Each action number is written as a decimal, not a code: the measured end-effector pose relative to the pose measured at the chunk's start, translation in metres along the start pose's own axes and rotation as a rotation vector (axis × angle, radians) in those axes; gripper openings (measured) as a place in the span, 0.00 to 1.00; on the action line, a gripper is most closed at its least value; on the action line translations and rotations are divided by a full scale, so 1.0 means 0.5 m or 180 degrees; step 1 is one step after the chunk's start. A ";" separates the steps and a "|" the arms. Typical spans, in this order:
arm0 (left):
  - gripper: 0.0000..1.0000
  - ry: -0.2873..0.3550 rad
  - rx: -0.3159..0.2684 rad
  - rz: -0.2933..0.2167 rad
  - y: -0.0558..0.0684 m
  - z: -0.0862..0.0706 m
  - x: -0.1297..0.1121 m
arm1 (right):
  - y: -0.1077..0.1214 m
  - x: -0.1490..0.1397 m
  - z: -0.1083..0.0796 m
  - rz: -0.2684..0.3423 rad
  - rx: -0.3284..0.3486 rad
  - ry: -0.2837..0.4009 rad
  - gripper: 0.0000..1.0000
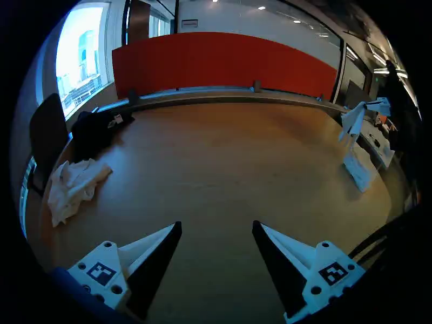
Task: Fold towel
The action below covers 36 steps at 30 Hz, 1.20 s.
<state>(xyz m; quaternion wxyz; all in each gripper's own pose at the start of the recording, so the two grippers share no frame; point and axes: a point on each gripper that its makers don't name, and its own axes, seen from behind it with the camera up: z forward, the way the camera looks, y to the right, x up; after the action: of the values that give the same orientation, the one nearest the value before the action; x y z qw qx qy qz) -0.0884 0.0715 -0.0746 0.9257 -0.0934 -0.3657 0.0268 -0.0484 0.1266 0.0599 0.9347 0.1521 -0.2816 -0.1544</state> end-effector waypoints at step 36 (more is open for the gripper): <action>0.97 0.0014 -0.0064 0.0117 0.037 -0.002 0.008 | 0.048 -0.309 -0.138 0.0376 -0.0313 -0.0636 0.05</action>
<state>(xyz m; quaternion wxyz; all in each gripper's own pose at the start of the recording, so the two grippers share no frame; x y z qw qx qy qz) -0.0843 0.0901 -0.0761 0.9248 -0.1094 -0.3621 0.0398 -0.1265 0.2199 -0.0600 0.9158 0.0731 -0.3740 -0.1270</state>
